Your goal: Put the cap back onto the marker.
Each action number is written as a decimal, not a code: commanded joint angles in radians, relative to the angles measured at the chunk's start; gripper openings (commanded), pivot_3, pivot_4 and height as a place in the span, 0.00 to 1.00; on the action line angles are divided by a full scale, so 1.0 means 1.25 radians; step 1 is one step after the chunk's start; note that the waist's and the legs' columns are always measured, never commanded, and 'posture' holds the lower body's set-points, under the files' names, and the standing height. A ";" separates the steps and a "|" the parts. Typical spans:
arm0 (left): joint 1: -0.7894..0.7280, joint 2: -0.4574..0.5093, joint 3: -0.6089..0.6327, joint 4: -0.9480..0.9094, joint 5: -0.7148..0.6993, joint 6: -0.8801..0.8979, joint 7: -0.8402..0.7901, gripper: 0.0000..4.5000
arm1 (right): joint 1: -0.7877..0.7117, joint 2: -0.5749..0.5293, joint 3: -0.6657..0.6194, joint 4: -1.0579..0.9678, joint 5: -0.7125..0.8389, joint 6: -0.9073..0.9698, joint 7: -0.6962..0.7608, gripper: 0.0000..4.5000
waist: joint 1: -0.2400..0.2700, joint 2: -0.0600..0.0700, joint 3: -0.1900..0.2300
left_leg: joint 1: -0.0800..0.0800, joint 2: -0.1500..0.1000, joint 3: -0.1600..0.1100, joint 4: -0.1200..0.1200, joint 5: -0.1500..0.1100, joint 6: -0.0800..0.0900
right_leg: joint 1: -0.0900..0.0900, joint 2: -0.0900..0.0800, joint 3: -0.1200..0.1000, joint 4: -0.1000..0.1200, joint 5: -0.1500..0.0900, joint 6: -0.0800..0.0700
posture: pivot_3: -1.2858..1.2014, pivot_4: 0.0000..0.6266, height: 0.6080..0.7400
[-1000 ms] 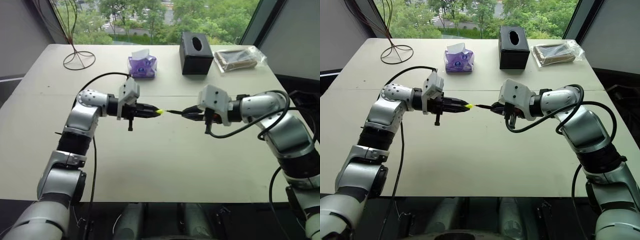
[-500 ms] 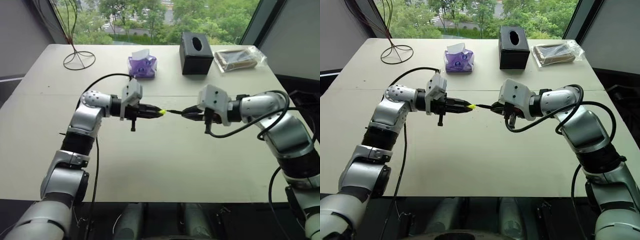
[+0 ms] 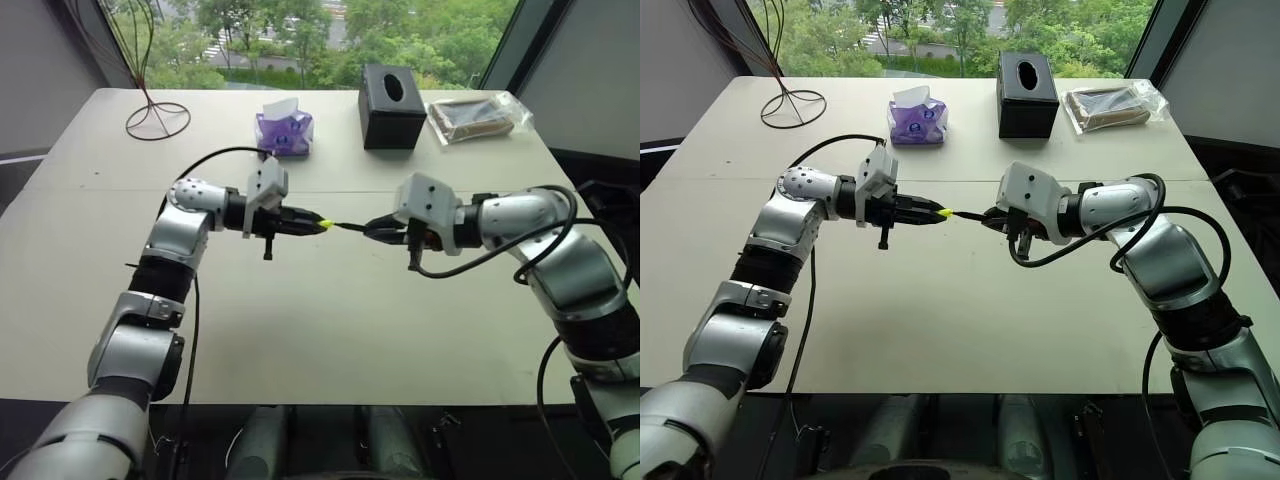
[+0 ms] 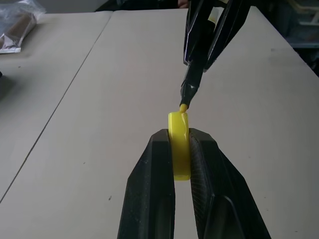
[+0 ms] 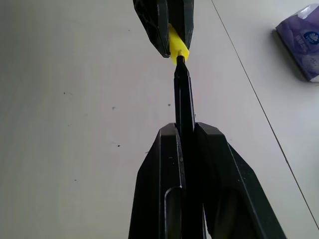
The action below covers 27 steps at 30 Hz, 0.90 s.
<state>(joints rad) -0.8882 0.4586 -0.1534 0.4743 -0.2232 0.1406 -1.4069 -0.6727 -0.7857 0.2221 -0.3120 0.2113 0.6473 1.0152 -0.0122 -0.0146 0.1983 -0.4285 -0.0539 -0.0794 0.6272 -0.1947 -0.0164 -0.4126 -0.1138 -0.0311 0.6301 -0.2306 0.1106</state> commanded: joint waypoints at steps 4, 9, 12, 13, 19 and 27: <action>0.014 0.041 0.018 -0.084 -0.024 0.032 -0.006 0.01 | -0.004 0.002 -0.016 -0.023 0.006 -0.019 0.000 0.00 | 0.000 0.000 0.000 | 0.000 0.000 0.000 0.000 0.000 0.000 | 0.000 0.000 0.000 0.000 0.000 0.000 | 0.52 0.24 1.00; 0.029 0.044 0.018 -0.106 -0.026 0.046 0.005 0.01 | -0.014 0.010 -0.008 -0.011 0.002 -0.030 0.003 0.00 | 0.000 0.000 0.000 | 0.000 0.000 0.000 0.000 0.000 0.000 | 0.000 0.000 0.000 0.000 0.000 0.000 | 0.52 0.24 1.00; 0.028 0.037 0.016 -0.101 -0.023 0.043 0.010 0.01 | -0.018 0.013 -0.007 -0.009 0.000 -0.031 0.004 0.00 | 0.001 0.000 0.000 | 0.000 0.000 0.000 0.000 0.000 0.000 | 0.000 0.000 0.000 0.000 0.000 0.000 | 0.52 0.24 1.00; 0.025 0.034 0.014 -0.098 -0.022 0.041 0.012 0.01 | -0.018 0.014 -0.007 -0.009 0.001 -0.031 0.005 0.00 | 0.001 0.000 0.000 | 0.000 0.000 0.000 0.000 0.000 0.000 | 0.000 0.000 0.000 0.000 0.000 0.000 | 0.52 0.24 1.00; 0.010 0.017 0.007 -0.077 -0.016 0.028 0.015 0.01 | -0.015 0.011 -0.009 -0.020 0.002 -0.025 0.007 0.00 | 0.001 0.000 0.000 | 0.000 0.000 0.000 0.000 0.000 0.000 | 0.000 0.000 0.000 0.000 0.000 0.000 | 0.52 0.24 1.00; 0.004 -0.006 -0.005 -0.051 -0.004 0.008 0.010 0.01 | -0.015 0.013 -0.011 -0.028 0.003 -0.017 0.004 0.00 | 0.001 0.000 0.000 | 0.000 0.000 0.000 0.000 0.000 0.000 | 0.000 0.000 0.000 0.000 0.000 0.000 | 0.52 0.24 1.00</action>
<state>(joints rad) -0.8581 0.4519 -0.1575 0.4131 -0.2287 0.1669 -1.3932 -0.6722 -0.7678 0.2251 -0.3084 0.2088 0.6332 1.0225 -0.0111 -0.0146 0.1983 -0.4285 -0.0540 -0.0795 0.6274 -0.1946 -0.0164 -0.4124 -0.1138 -0.0311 0.6302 -0.2306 0.1106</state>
